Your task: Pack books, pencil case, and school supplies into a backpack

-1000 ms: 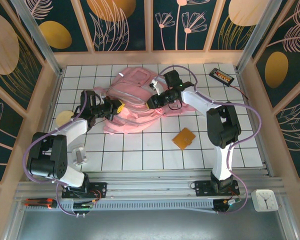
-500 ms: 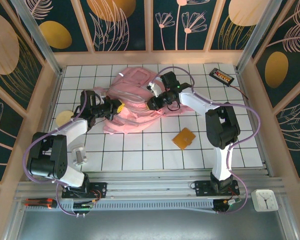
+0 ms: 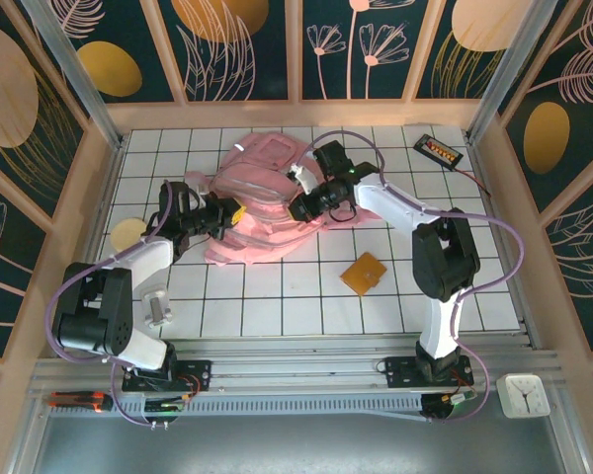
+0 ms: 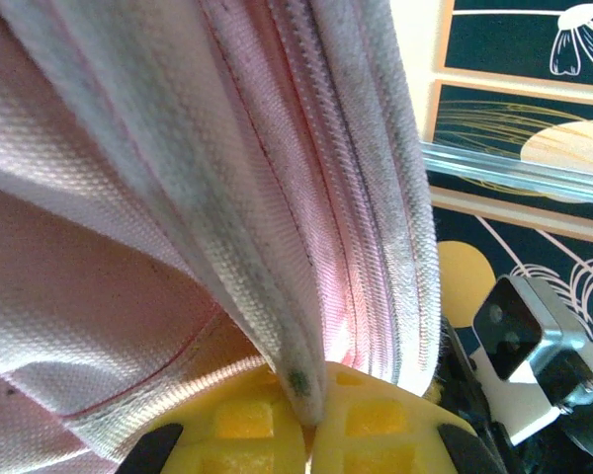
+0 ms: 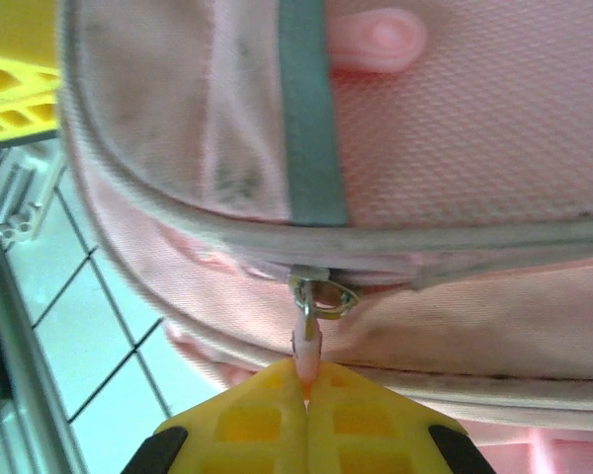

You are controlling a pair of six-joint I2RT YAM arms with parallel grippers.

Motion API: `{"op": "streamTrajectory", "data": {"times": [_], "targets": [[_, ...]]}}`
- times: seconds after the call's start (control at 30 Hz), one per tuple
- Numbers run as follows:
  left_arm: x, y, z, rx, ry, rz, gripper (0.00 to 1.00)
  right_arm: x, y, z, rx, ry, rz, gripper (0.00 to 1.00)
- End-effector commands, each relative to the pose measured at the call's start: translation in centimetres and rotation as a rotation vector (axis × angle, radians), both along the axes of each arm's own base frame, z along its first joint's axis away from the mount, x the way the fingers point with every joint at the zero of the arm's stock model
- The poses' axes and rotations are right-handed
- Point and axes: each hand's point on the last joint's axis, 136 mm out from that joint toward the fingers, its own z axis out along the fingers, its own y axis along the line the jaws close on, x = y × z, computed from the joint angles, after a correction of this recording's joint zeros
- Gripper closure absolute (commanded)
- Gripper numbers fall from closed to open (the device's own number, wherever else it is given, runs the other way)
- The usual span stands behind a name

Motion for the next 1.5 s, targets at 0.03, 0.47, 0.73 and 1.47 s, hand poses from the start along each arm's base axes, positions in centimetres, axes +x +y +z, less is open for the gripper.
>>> {"op": "streamTrajectory", "data": {"times": [0.03,0.47,0.73,1.47], "targets": [[0.0,-1.7,2.8,-0.045,-0.11,-0.009,1.0,-3.3,2.4,2.9,0.077,0.133,0.006,1.0],[-3.5,-6.4,2.1,-0.089,-0.09,-0.042,0.96,-3.5,1.9,0.9,-0.062,0.224,-0.203,1.0],[-6.0,-2.7,2.7,0.101,-0.136,-0.065,0.01,-3.1,-3.1,-0.2,-0.129,0.207,-0.324,1.0],[0.7,-0.4,-1.1,0.159,-0.142,-0.11,0.34,-4.3,-9.1,0.1,-0.307,0.173,-0.477,1.0]]}}
